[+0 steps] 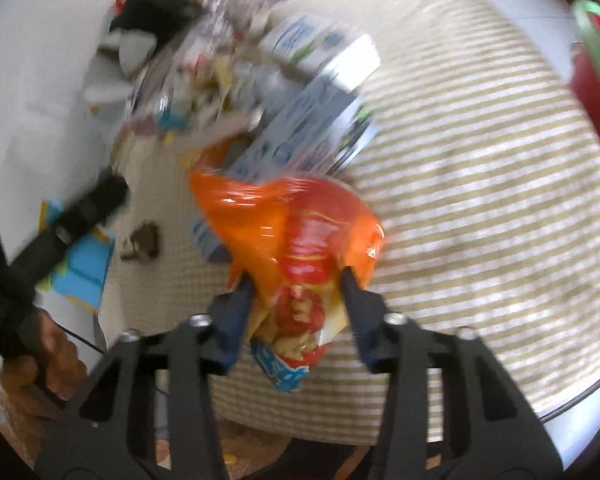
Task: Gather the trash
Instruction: 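Grasp the toothpaste box with the left tool while the right tool grasps the orange chip bag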
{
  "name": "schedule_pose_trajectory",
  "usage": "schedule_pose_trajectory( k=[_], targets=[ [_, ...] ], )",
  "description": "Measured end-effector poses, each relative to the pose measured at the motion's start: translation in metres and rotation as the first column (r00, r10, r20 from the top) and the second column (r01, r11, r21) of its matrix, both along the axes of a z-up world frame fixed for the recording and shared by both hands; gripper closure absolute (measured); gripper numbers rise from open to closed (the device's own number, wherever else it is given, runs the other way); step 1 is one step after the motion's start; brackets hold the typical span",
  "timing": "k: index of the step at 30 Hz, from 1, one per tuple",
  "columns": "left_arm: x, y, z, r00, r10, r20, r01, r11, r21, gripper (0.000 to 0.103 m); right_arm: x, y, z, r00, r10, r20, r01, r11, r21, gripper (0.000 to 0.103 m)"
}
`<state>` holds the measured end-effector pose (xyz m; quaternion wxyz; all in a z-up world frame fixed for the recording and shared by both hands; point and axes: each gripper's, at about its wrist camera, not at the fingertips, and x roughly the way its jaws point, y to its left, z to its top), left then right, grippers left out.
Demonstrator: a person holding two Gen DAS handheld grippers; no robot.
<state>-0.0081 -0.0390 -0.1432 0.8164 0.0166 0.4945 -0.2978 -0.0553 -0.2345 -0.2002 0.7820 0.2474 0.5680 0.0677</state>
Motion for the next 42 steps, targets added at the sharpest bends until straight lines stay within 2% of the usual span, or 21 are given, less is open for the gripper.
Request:
schedule_pose_trajectory(
  k=[3,6,8,10,12,14,15,16,23,26,28,32,35,39,42],
  targets=[
    [0.002,-0.019,-0.011,0.995,-0.098,-0.028,0.099,0.995,0.028,0.066,-0.013,-0.021,0.017,0.993,-0.104,0.053,0.106,0.993,-0.044,0.078],
    [0.006,-0.043,-0.031,0.979,-0.191,-0.076,0.196,0.978,0.069,0.068,-0.025,-0.034,0.020,0.985,-0.160,0.059,0.163,0.985,-0.052,0.082],
    [0.011,-0.054,-0.043,0.971,-0.214,-0.105,0.223,0.971,0.086,0.068,-0.030,-0.037,0.015,0.981,-0.192,0.041,0.194,0.980,-0.047,0.082],
    [0.015,-0.062,-0.043,0.969,-0.233,-0.078,0.239,0.966,0.096,0.068,-0.036,-0.040,0.009,0.975,-0.220,0.024,0.221,0.974,-0.045,0.081],
    [0.024,-0.071,-0.043,0.968,-0.237,-0.087,0.245,0.965,0.096,0.065,-0.041,-0.045,0.006,0.967,-0.253,0.014,0.253,0.967,-0.038,0.079],
    [0.028,-0.076,-0.042,0.966,-0.238,-0.102,0.247,0.964,0.095,0.065,-0.046,-0.047,0.006,0.960,-0.279,0.015,0.279,0.960,-0.032,0.066],
    [0.030,-0.077,-0.042,0.964,-0.239,-0.115,0.250,0.964,0.089,0.064,-0.047,-0.048,0.008,0.956,-0.292,0.021,0.293,0.956,-0.035,0.051],
    [0.030,-0.076,-0.042,0.963,-0.241,-0.122,0.252,0.964,0.085,0.063,-0.050,-0.051,0.011,0.953,-0.301,0.029,0.302,0.953,-0.034,0.044],
    [0.027,-0.067,-0.043,0.949,-0.270,-0.162,0.285,0.955,0.077,0.060,-0.047,-0.058,0.017,0.945,-0.324,0.037,0.325,0.945,-0.031,0.040],
    [0.034,-0.062,-0.044,0.965,-0.222,-0.142,0.239,0.964,0.115,0.059,-0.042,-0.057,0.017,0.948,-0.318,0.033,0.319,0.947,-0.031,0.040],
    [0.043,-0.053,-0.045,0.969,-0.175,-0.173,0.192,0.978,0.081,0.059,-0.038,-0.054,0.017,0.951,-0.307,0.035,0.308,0.951,-0.033,0.039],
    [0.048,-0.052,-0.050,0.967,-0.180,-0.179,0.201,0.974,0.107,0.059,-0.031,-0.053,0.015,0.954,-0.297,0.030,0.298,0.954,-0.033,0.038],
    [0.048,-0.056,-0.051,0.960,-0.197,-0.197,0.216,0.973,0.082,0.058,-0.028,-0.053,0.017,0.955,-0.294,0.035,0.295,0.955,-0.035,0.038],
    [0.050,-0.062,-0.056,0.955,-0.203,-0.214,0.227,0.970,0.091,0.042,-0.027,-0.057,0.021,0.950,-0.307,0.048,0.310,0.950,-0.049,0.034],
    [0.055,-0.063,-0.061,0.953,-0.195,-0.231,0.220,0.972,0.088,0.042,-0.028,-0.060,0.020,0.946,-0.320,0.045,0.322,0.946,-0.049,0.034]
  ],
)
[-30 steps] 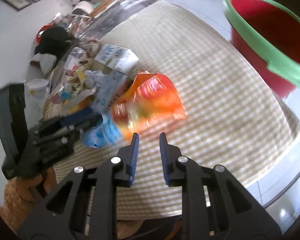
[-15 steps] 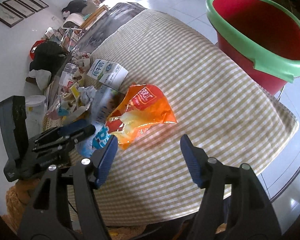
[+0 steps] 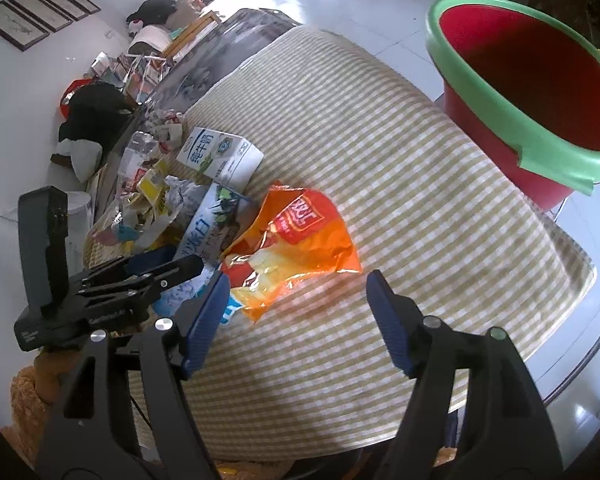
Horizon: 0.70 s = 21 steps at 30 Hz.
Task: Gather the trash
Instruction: 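Grasp the toothpaste box with the left tool while the right tool grasps the orange chip bag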
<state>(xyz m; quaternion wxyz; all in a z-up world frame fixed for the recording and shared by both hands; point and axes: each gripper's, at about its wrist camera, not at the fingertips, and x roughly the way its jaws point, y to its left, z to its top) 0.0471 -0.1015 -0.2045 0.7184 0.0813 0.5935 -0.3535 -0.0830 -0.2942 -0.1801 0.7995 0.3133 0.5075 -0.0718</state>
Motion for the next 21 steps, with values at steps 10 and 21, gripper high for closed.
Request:
schedule_pose_trajectory(
  k=[10,21],
  targets=[
    [-0.001,-0.019,-0.009,0.998,-0.046,0.034,0.045,0.999,0.024,0.034,0.004,0.007,-0.005,1.000,0.019,-0.018,-0.019,1.000,-0.002,0.032],
    [-0.014,-0.012,-0.009,0.993,-0.037,0.108,0.032,0.998,0.051,0.053,0.005,0.006,-0.004,1.000,0.000,-0.028,0.000,1.000,-0.026,0.031]
  ],
)
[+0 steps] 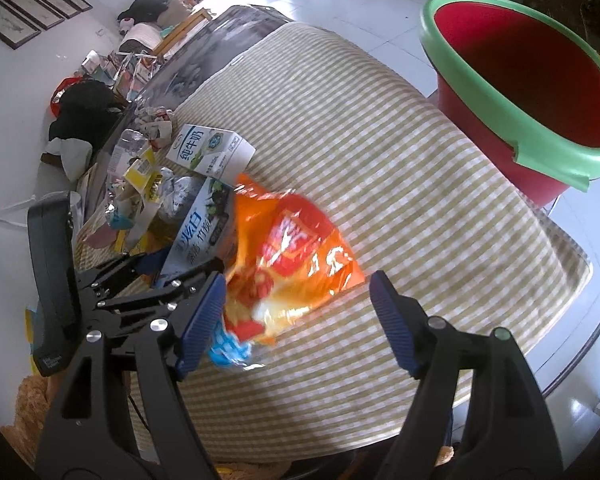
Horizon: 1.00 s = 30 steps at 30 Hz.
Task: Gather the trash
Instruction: 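Grasp the toothpaste box with the left tool while the right tool grasps the orange chip bag, then drop the chip bag into the red bucket with the right tool while the left tool drops the toothpaste box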
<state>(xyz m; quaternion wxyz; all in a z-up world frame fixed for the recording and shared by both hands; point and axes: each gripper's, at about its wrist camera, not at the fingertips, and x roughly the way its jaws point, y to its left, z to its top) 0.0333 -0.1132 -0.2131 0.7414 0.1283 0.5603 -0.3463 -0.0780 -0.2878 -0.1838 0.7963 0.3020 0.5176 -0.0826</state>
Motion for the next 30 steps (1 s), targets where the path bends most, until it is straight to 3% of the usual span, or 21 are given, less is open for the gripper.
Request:
schedule_pose_trajectory(
  k=[5,9,15,20,21,23,24,25,30],
  targets=[
    [0.000,0.030,0.039,0.994,0.088,0.067,-0.079,0.989,-0.122,0.054,0.007,0.005,-0.004,1.000,0.001,-0.011,-0.001,1.000,0.029,0.030],
    [-0.003,0.054,0.065,0.982,0.159,0.101,-0.137,0.971,-0.197,0.054,0.019,0.008,-0.016,0.999,-0.021,-0.040,0.024,0.996,0.085,0.020],
    [-0.007,0.080,0.083,0.965,0.236,0.116,-0.202,0.946,-0.252,0.054,0.043,0.014,-0.040,0.993,-0.059,-0.103,0.076,0.984,0.164,0.010],
    [-0.007,0.091,0.084,0.955,0.279,0.104,-0.244,0.933,-0.266,0.053,0.058,0.021,-0.055,0.989,-0.049,-0.138,0.070,0.986,0.153,0.009],
    [-0.008,0.092,0.084,0.951,0.289,0.107,-0.252,0.930,-0.266,0.053,0.059,0.022,-0.055,0.990,-0.043,-0.132,0.063,0.987,0.149,0.012],
    [-0.010,0.095,0.084,0.945,0.308,0.108,-0.271,0.925,-0.268,0.053,0.061,0.025,-0.055,0.994,-0.020,-0.105,0.035,0.989,0.142,0.036],
    [-0.010,0.098,0.084,0.943,0.314,0.107,-0.277,0.922,-0.270,0.053,0.061,0.026,-0.053,0.996,-0.009,-0.089,0.022,0.989,0.145,0.038],
    [-0.010,0.100,0.084,0.941,0.322,0.105,-0.284,0.919,-0.272,0.053,0.062,0.026,-0.051,0.997,0.002,-0.077,0.009,0.990,0.138,0.047],
    [-0.009,0.100,0.085,0.934,0.347,0.086,-0.311,0.907,-0.284,0.053,0.063,0.028,-0.020,0.999,0.045,0.022,-0.047,0.995,0.084,0.050]
  ],
)
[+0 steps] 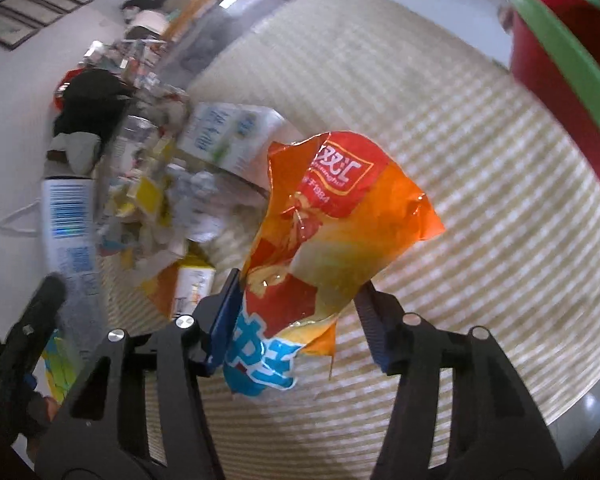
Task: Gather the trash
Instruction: 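Drop the chip bag into the red bucket with the right tool while the left tool drops the toothpaste box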
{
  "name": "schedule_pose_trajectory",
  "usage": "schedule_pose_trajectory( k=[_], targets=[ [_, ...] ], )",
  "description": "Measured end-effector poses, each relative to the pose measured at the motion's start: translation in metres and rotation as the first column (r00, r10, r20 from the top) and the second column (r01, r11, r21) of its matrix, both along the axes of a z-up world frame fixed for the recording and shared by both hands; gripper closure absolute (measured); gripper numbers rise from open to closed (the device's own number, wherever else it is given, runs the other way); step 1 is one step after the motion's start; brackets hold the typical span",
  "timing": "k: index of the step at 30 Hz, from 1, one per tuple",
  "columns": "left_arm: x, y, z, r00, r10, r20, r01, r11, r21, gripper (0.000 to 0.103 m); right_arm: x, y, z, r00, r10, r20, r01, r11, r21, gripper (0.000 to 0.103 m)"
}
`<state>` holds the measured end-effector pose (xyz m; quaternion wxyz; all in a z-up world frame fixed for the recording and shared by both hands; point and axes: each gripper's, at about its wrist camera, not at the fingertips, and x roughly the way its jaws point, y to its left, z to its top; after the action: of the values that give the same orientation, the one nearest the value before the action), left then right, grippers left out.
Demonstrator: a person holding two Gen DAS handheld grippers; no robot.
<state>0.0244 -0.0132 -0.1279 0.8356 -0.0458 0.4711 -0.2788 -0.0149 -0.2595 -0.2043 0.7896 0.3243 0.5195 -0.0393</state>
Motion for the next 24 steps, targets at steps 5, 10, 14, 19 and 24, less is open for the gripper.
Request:
schedule_pose_trajectory(
  k=[5,10,14,19,24],
  targets=[
    [0.000,-0.007,0.007,1.000,0.023,0.007,-0.023,1.000,-0.012,0.053,-0.011,-0.005,0.057,0.990,0.035,0.139,-0.016,0.991,-0.135,0.050],
    [-0.005,-0.022,0.018,0.999,0.031,0.033,-0.031,0.999,-0.012,0.053,-0.022,-0.016,0.095,0.972,0.065,0.225,-0.013,0.974,-0.228,0.049],
    [-0.012,-0.040,0.026,0.998,0.037,0.052,-0.037,0.999,-0.007,0.053,-0.028,-0.029,0.112,0.961,0.094,0.261,-0.022,0.964,-0.265,0.049],
    [-0.024,-0.073,0.040,0.996,0.038,0.085,-0.038,0.999,-0.002,0.053,-0.038,-0.051,0.126,0.949,0.130,0.288,-0.041,0.955,-0.294,0.049],
    [-0.036,-0.115,0.052,0.993,0.026,0.113,-0.025,1.000,-0.008,0.053,-0.052,-0.086,0.138,0.941,0.137,0.311,-0.035,0.949,-0.313,0.048]
  ],
)
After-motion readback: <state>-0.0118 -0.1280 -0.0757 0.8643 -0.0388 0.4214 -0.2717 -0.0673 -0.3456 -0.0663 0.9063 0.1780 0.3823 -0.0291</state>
